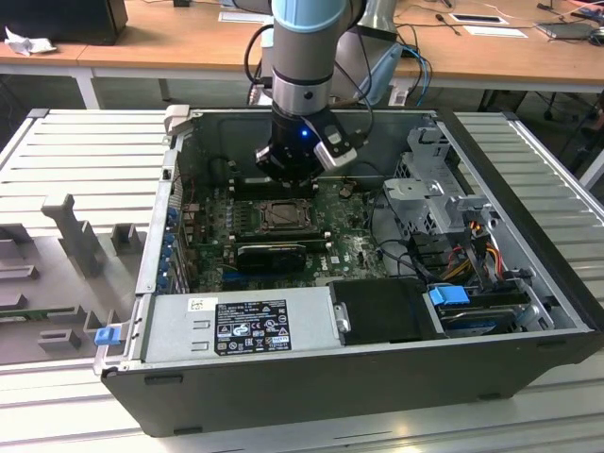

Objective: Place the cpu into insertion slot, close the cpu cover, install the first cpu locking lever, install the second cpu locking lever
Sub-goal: 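Install the second cpu locking lever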

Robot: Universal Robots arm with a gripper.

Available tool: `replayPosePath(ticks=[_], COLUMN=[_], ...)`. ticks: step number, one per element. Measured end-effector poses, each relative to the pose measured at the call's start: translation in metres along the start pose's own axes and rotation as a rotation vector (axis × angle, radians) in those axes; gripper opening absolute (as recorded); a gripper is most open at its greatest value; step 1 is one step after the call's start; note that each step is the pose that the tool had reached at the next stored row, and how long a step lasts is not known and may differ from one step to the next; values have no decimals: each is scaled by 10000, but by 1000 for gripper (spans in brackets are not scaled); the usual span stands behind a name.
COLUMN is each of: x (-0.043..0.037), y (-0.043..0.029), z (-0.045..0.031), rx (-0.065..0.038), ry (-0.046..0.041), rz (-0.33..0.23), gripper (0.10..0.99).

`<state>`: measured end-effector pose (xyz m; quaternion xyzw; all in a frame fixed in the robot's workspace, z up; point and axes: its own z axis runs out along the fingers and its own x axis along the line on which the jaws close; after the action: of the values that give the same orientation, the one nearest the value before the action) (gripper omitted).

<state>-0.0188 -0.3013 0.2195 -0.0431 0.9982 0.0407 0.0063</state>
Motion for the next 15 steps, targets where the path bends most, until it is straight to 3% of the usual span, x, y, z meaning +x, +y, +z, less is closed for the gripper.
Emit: replayPosePath(ticks=[4, 9, 15], x=[1, -1, 0], y=[-24, -14, -33], z=[-7, -138, -144], rx=[2, 0, 50], ry=[2, 1, 5], rz=[2, 1, 0], gripper=[106, 106, 106])
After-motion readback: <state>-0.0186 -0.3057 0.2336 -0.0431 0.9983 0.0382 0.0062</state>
